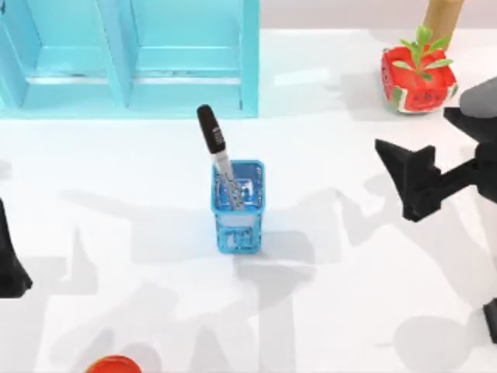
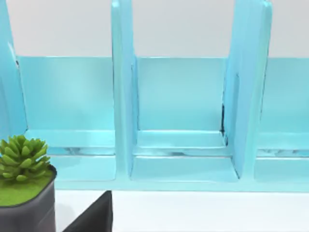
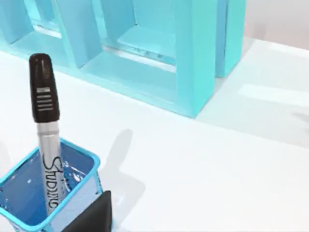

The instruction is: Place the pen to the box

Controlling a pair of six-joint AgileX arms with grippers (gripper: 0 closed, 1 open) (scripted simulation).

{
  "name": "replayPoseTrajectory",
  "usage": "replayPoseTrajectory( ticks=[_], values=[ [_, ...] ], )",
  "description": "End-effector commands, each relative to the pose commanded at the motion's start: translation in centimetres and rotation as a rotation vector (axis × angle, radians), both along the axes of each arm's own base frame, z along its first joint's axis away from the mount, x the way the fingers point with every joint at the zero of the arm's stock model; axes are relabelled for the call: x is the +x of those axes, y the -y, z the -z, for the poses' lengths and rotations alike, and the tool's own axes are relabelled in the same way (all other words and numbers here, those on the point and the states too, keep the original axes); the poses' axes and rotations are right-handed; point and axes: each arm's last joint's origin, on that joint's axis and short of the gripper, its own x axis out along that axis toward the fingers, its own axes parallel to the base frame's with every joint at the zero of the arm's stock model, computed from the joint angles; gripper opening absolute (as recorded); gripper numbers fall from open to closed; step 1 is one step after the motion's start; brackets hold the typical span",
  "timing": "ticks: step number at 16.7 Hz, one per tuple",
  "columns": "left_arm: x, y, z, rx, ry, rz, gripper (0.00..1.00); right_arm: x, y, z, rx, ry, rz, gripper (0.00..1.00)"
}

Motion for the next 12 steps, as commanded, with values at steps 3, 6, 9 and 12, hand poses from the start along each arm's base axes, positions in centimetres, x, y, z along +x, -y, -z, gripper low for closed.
replayPoseTrajectory(
  ticks=[3,6,9,12],
  values=[
    [0.0,0.0,0.0,0.000,0.000,0.000,1.00,3.4,-4.5,1.6,-0.019,-0.098,-0.130,1.00],
    [0.0,0.0,0.0,0.000,0.000,0.000,1.00,5.2,-8.3,4.0,-0.043,-0.178,-0.233,1.00],
    [0.0,0.0,0.0,0.000,0.000,0.000,1.00,5.8,-10.6,5.7,-0.061,-0.230,-0.292,1.00],
    [0.0,0.0,0.0,0.000,0.000,0.000,1.00,5.9,-11.0,6.1,-0.066,-0.241,-0.304,1.00]
  ],
)
